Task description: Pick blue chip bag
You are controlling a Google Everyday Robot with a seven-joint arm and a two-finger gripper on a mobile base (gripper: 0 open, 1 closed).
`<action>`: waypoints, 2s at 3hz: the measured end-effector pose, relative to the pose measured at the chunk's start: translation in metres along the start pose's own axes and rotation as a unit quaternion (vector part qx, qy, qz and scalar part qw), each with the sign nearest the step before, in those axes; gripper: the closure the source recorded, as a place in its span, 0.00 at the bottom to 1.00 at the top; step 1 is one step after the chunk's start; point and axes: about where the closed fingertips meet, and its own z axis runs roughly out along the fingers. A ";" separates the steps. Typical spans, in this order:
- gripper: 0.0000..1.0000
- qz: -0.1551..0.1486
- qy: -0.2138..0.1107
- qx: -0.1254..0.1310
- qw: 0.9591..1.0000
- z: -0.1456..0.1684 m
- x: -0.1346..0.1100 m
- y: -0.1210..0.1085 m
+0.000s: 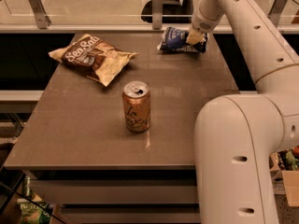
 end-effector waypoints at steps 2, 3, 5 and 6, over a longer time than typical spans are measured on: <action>1.00 0.000 0.000 0.000 1.000 0.000 0.000 0.000; 1.00 0.000 0.000 0.000 1.000 0.000 0.000 0.000; 1.00 0.000 0.000 0.000 1.000 -0.001 0.000 0.000; 1.00 0.000 0.000 0.000 1.000 -0.001 0.000 0.000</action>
Offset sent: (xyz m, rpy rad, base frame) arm -0.0469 0.0359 0.0794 -0.0117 -0.0109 0.0335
